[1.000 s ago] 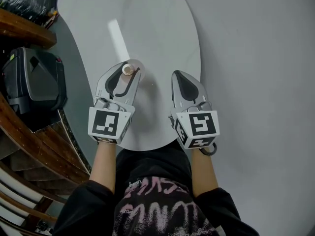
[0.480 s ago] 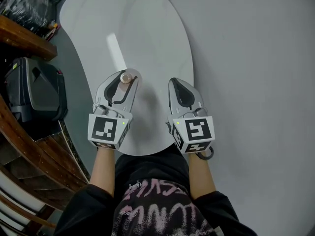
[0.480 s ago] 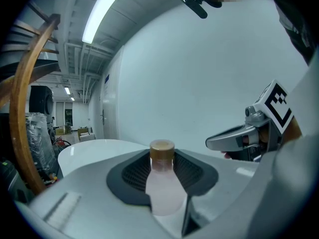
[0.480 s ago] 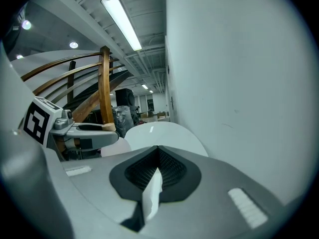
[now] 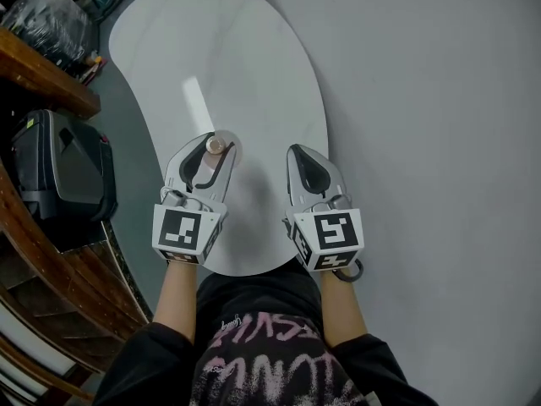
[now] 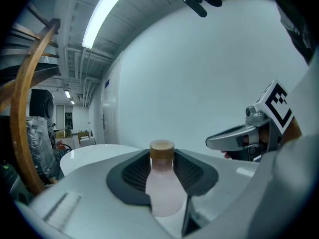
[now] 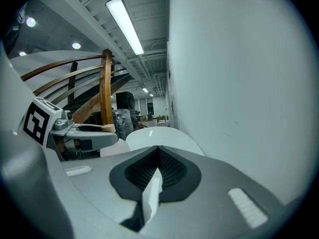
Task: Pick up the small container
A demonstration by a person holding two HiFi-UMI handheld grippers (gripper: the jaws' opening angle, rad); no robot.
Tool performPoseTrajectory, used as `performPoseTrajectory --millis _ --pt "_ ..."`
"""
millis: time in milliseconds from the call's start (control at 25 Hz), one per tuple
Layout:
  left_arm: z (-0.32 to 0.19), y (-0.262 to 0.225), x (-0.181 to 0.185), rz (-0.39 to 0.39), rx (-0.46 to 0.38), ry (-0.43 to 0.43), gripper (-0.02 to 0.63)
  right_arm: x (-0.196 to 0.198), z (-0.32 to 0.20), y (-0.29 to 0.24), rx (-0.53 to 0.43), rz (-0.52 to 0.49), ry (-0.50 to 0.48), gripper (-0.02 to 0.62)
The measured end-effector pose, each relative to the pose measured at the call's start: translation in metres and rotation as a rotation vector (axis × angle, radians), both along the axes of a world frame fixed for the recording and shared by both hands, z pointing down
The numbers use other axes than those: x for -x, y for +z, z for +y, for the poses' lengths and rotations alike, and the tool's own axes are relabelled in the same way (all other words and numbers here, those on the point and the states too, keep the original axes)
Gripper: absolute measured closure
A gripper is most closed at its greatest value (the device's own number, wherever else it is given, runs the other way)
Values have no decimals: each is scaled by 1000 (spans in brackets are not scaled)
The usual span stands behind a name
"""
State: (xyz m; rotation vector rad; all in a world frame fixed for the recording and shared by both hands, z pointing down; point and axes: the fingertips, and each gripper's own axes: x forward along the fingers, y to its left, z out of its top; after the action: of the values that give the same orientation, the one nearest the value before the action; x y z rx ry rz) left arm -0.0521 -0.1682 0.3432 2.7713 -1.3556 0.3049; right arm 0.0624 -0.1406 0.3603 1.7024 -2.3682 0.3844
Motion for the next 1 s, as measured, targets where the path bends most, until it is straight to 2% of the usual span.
performPoseTrajectory --millis 800,1000 --pt "11 -20 -2 -4 -39 19 466 2 8 -20 -64 6 3 584" --pt "14 -24 -3 -12 -27 24 466 1 11 -24 -74 9 6 584"
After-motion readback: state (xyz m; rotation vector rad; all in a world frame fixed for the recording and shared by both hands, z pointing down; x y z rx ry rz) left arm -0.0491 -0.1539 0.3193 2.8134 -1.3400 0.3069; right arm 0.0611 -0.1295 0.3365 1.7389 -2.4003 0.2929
